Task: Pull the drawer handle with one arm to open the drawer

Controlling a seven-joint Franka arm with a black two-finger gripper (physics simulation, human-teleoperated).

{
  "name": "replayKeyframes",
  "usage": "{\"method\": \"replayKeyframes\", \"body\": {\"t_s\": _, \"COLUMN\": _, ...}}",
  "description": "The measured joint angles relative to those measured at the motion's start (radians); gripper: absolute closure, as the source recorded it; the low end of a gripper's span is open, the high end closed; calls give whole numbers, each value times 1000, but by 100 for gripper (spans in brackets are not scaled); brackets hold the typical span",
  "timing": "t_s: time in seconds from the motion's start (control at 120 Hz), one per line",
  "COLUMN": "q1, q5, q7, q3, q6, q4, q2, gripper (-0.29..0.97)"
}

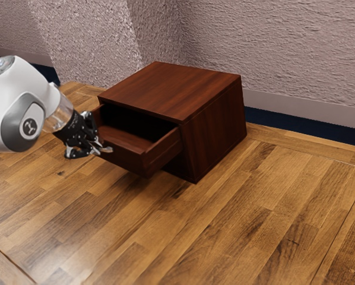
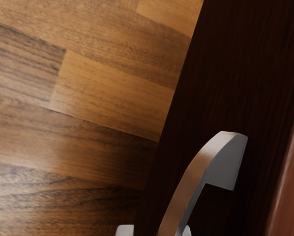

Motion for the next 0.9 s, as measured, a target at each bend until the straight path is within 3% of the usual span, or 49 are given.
{"method": "replayKeyframes", "body": {"t_s": 0.9, "q1": 1, "q5": 31, "q7": 0, "q3": 13, "q6": 5, "q4": -72, "q2": -71, "gripper": 69}}
